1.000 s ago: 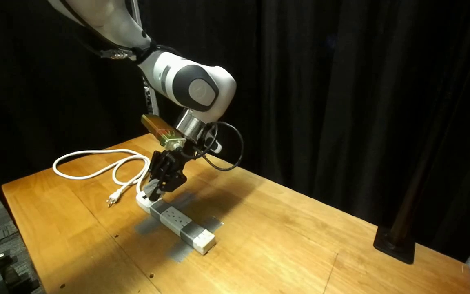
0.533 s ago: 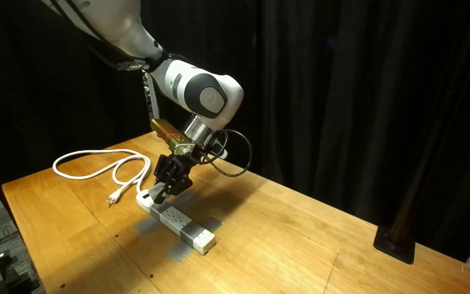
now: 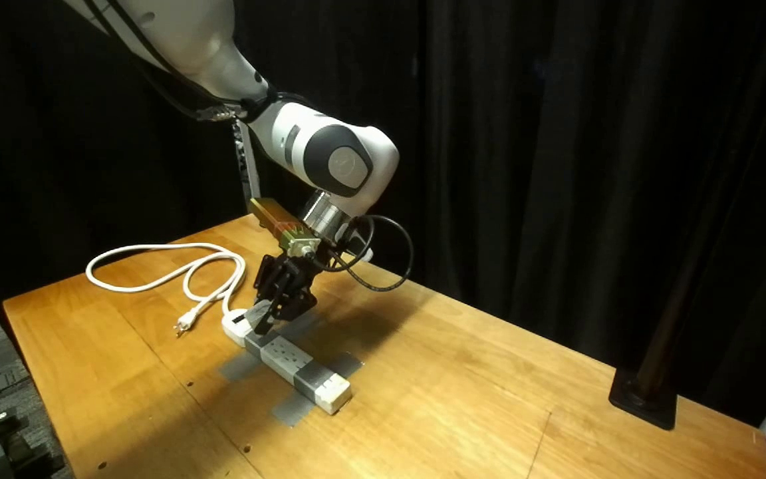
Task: Plug the charger head into the extension cable
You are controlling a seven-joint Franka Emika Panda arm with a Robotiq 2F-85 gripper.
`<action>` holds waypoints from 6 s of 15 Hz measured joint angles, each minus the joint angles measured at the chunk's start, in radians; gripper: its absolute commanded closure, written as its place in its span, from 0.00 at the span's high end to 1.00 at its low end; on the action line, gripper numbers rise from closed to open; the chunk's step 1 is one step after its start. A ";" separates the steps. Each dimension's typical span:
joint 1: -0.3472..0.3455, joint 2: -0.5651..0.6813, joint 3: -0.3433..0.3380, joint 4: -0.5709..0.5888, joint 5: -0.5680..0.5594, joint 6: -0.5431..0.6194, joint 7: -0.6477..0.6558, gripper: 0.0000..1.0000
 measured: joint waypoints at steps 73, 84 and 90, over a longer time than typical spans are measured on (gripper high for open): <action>0.010 0.354 -0.009 0.501 -0.099 -0.381 -0.099 0.13; 0.009 0.374 -0.009 0.519 -0.094 -0.384 -0.102 0.13; 0.012 0.333 -0.010 0.453 -0.095 -0.333 -0.093 0.58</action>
